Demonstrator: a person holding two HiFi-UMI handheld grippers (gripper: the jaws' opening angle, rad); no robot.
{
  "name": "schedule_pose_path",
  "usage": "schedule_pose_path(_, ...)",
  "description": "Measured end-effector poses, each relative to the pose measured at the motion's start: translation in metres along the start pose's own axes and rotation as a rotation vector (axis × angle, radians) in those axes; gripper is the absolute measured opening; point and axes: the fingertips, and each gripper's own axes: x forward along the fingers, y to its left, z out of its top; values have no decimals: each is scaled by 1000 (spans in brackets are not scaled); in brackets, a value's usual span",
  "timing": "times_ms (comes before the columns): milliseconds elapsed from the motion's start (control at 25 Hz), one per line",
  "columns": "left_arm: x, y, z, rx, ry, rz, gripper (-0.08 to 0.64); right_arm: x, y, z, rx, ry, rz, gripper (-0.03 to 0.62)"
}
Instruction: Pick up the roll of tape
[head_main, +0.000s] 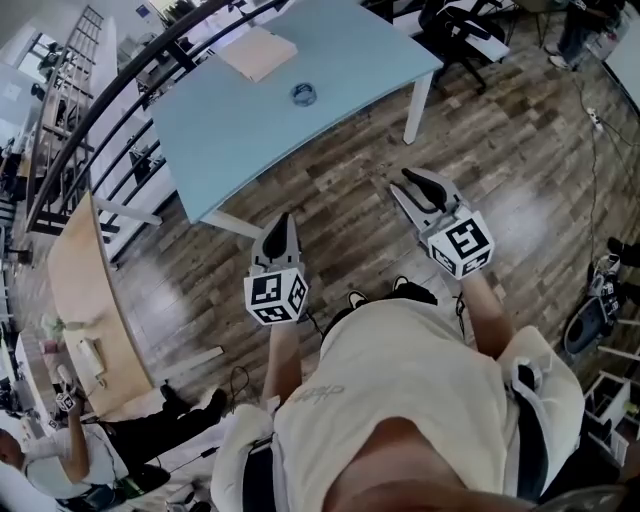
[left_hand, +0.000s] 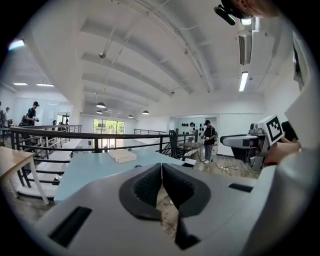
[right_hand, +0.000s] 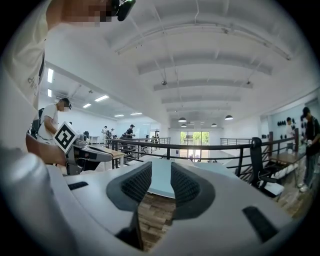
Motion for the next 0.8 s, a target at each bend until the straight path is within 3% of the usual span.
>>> schedule_pose_path(440,-7,28,-22,-28,33,-28,21,12,28,-17,9,56,-27,126)
schedule_pose_path(800,40,36,-28,-33,57,-16,21,50,-4,-23,17,50,2,126)
